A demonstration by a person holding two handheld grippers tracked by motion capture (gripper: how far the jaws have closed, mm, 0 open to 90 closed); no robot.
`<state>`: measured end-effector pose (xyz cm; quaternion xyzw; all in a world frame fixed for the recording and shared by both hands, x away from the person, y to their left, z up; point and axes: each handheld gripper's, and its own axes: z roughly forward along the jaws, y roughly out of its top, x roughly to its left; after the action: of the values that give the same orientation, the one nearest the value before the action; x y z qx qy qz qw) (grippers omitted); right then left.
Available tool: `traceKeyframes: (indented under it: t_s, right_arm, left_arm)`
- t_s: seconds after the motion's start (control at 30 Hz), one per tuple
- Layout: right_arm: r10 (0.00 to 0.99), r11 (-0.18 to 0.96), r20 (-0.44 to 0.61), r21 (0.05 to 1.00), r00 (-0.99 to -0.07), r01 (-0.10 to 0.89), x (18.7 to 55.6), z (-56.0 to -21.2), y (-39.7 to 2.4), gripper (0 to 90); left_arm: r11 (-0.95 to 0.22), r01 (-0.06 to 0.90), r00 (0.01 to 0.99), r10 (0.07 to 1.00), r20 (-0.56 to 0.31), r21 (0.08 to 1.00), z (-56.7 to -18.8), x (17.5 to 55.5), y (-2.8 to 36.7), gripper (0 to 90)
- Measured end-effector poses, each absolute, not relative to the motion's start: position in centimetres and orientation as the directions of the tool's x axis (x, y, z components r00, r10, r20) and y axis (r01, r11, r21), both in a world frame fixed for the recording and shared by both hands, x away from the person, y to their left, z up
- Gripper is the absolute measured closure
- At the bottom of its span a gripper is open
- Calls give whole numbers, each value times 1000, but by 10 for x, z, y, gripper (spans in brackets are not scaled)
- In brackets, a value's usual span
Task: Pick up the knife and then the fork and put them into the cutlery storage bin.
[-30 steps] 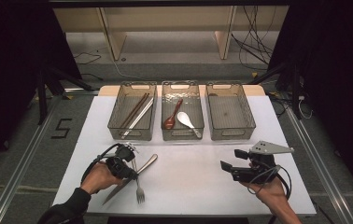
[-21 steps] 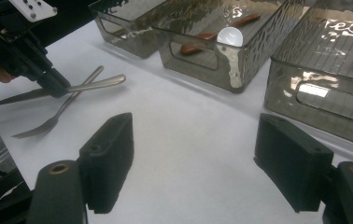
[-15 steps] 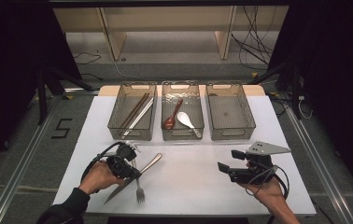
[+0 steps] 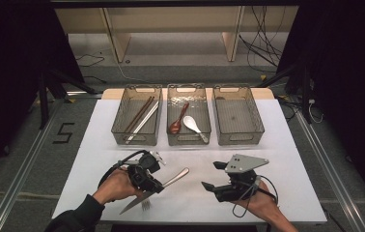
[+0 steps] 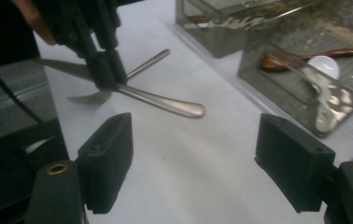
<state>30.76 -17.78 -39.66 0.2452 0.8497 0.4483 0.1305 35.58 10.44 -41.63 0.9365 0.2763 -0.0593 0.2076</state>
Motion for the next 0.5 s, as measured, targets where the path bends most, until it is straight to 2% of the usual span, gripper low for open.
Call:
traceKeyframes:
  t_s: [0.3,0.5]
  right_arm:
    - [436,612,-121,766,-892,195,303,-407,-149,284]
    - [351,711,-237,697,-906,93,301,-415,-137,302]
  left_arm:
    - [-805,480,876,421,-235,347,-413,353,79,794]
    - [-828,442,894,372,-251,345,-410,351,63,794]
